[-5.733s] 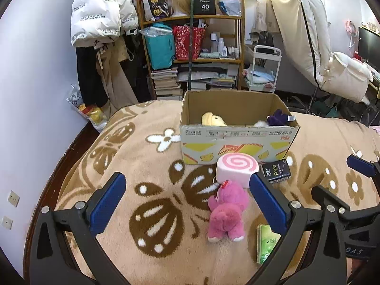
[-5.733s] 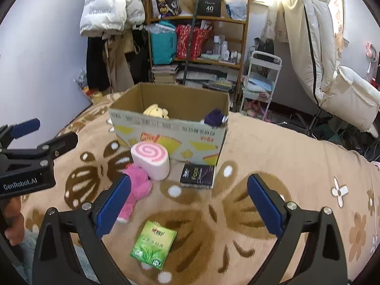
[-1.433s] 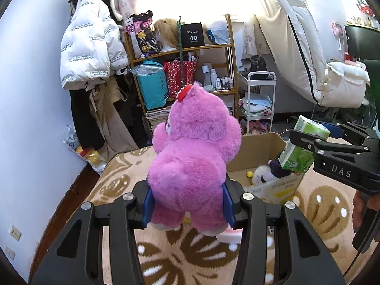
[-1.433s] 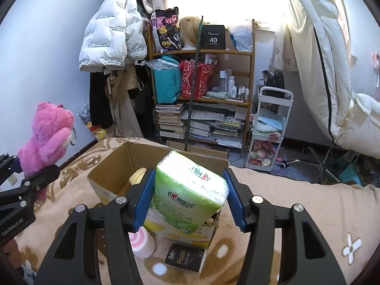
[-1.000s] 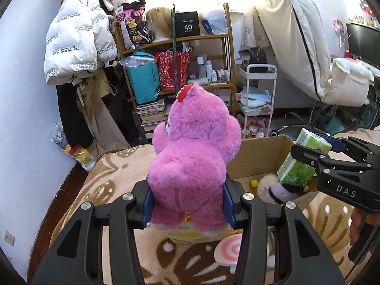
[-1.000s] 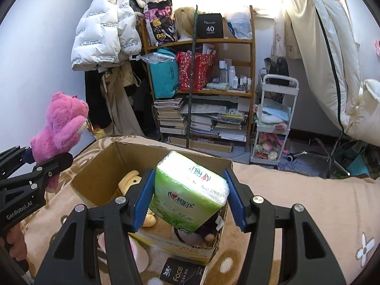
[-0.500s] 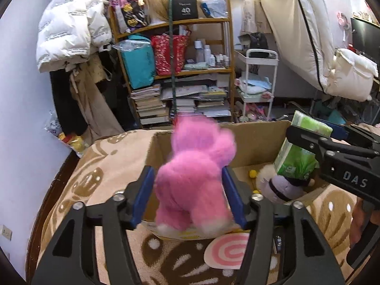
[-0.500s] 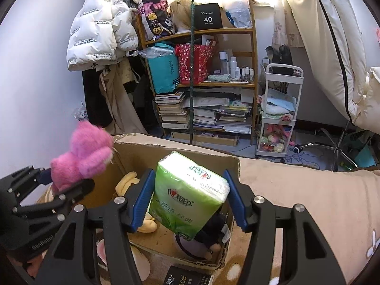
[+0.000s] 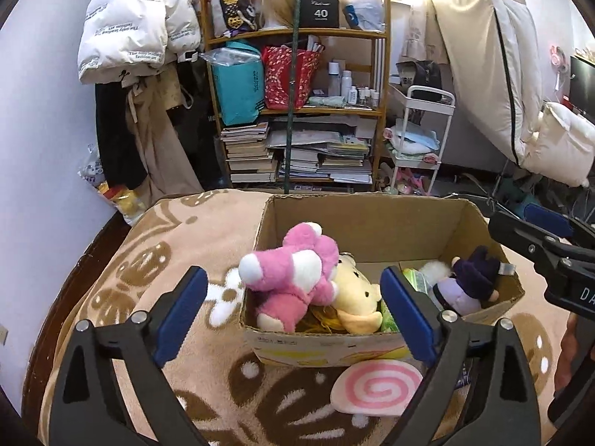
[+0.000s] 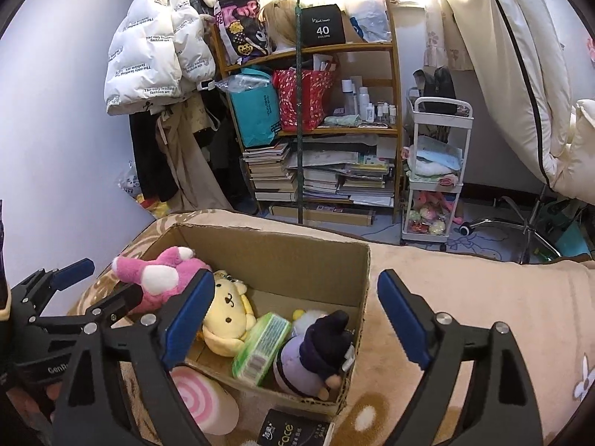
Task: Organize soft objects
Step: 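Open both grippers to drop the pink bear and tissue pack into the box, then lower both grippers toward the swirl cushion and black Face tissue pack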
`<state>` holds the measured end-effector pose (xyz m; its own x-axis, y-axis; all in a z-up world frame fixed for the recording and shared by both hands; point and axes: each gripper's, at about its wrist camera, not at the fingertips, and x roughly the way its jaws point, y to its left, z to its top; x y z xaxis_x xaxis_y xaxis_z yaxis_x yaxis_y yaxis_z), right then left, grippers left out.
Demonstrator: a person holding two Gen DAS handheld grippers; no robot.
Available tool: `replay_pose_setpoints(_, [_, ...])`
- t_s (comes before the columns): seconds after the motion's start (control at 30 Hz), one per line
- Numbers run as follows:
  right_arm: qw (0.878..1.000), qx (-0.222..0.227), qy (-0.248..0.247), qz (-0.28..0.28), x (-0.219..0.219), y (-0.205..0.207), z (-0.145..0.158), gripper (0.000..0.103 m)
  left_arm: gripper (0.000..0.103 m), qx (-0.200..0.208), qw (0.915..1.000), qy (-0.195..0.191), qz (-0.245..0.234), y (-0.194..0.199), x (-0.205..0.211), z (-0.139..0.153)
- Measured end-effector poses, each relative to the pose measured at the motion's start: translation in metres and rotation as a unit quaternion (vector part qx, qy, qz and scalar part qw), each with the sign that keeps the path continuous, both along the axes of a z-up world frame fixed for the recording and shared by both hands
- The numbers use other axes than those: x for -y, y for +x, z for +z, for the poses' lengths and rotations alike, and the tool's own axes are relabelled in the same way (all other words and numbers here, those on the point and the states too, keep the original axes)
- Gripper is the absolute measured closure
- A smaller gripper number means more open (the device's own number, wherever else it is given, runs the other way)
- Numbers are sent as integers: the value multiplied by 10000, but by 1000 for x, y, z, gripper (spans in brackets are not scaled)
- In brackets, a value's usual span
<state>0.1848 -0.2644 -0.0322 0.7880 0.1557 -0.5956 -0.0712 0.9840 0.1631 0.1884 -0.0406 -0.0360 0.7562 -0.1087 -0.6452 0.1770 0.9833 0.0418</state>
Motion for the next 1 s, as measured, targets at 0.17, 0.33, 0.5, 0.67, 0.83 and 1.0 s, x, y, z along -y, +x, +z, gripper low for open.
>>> replay_pose_setpoints(0.17, [9999, -6, -131, 1, 0, -11, 5, 3, 5, -27, 10000, 57, -12, -8, -1, 3])
replay_pose_setpoints(0.33, [9998, -175, -92, 18, 3, -26, -1, 2, 1, -185, 9998, 36, -100, -17, -3, 2])
replay_pose_setpoints(0.5, [9992, -348, -176, -51, 8, -41, -10, 1, 1, -424, 9990, 0, -120, -22, -7, -2])
replay_pose_setpoints(0.67, [9983, -552, -178, -101, 11, -52, -22, 1, 1, -755, 9970, -60, -170, -21, -8, -9])
replay_pose_setpoints(0.83, [9964, -784, -300, -78, 9, -58, -39, 1, 1, -978, 9949, 27, -228, -22, -4, -19])
replay_pose_setpoints(1.0, [9939, -1022, -412, 27, 2, -61, -58, 1, 1, -1263, 9915, 20, -314, -18, 0, -33])
